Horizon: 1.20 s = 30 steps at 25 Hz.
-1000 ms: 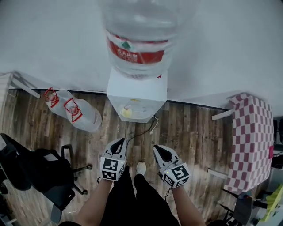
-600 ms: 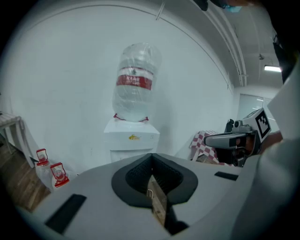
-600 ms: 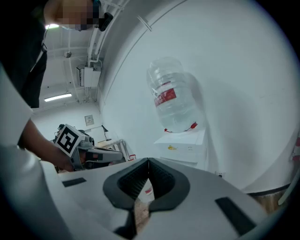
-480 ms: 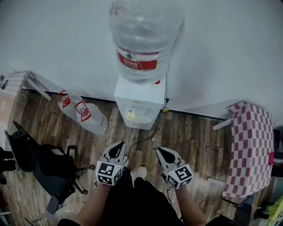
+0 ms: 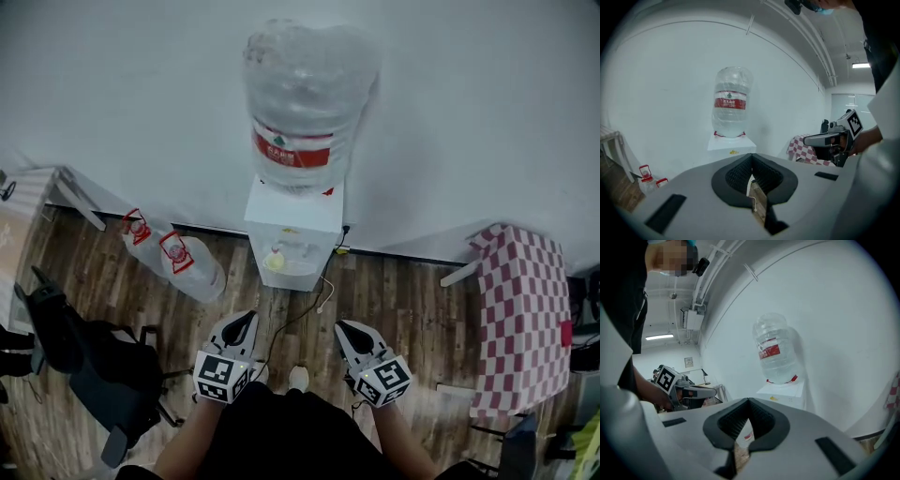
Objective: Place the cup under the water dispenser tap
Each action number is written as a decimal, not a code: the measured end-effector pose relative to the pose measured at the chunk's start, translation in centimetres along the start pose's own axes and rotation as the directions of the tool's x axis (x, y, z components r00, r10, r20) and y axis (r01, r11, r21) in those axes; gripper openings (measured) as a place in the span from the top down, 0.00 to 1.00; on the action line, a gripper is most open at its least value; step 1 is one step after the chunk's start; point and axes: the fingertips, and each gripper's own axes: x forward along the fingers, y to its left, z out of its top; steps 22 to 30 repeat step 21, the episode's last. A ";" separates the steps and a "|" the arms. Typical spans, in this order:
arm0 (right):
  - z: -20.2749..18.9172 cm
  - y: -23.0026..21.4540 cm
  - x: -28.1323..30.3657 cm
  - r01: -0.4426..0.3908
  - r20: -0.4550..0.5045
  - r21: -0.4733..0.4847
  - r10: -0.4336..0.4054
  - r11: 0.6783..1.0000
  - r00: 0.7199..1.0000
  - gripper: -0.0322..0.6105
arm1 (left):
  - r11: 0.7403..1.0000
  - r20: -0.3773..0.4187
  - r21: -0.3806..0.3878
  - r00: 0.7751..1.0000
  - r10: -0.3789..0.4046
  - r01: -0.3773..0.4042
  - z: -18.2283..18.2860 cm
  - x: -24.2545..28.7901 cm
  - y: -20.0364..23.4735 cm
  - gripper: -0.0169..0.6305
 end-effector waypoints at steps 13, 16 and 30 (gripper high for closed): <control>1.4 1.4 0.0 0.104 0.042 0.040 -0.106 0.994 0.993 0.92 | 0.995 0.014 0.005 0.995 -0.096 0.096 0.8 -0.6 1.6 0.95; 1.2 1.4 -0.1 0.120 0.039 0.037 -0.121 0.992 0.992 0.92 | 0.994 0.015 0.005 0.994 -0.110 0.110 0.7 -0.5 1.8 0.95; 1.3 1.2 0.3 0.136 0.039 0.037 -0.137 0.990 0.990 0.92 | 0.994 -0.002 0.023 0.994 -0.109 0.109 0.5 0.0 2.6 0.95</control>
